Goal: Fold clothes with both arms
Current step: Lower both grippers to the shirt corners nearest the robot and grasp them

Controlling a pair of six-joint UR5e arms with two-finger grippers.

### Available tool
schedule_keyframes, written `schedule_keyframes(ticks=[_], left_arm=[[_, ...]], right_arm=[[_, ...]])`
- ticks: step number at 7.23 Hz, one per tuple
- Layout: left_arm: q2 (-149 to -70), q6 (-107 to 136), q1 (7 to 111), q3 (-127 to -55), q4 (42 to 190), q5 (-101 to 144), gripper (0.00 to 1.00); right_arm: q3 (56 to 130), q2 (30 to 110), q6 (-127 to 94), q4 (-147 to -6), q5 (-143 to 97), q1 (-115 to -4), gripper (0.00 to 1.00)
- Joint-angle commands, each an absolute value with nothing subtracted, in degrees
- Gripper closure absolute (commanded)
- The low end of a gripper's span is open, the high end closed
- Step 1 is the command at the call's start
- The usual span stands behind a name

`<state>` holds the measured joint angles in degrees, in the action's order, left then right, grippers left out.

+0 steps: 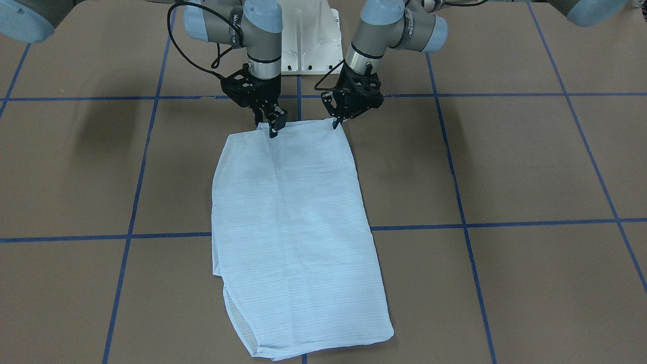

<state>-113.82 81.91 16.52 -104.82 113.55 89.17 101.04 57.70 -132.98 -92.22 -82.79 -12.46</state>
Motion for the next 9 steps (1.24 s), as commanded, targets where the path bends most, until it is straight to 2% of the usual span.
schedule_keyframes(ticks=[1,5,7,9], left_arm=[[-113.8,81.9,16.5,-104.9,113.6,89.1,1.0],[-113.8,81.6,16.6,-106.3,113.5,89.5,1.0],[-112.2,80.7,16.6,-111.1,112.7,90.0,1.0],[-111.8,80.8,16.3,-120.3,103.9,91.7,1.0]], right_arm=[[101.0,57.5,-133.9,-92.2,-81.7,-12.5,1.0],[103.2,57.7,-133.9,-94.1,-80.9,-12.6,1.0],[114.5,57.7,-133.9,-105.5,-80.8,-12.3,1.0],[123.5,57.7,-134.6,-114.5,-78.3,-8.0,1.0]])
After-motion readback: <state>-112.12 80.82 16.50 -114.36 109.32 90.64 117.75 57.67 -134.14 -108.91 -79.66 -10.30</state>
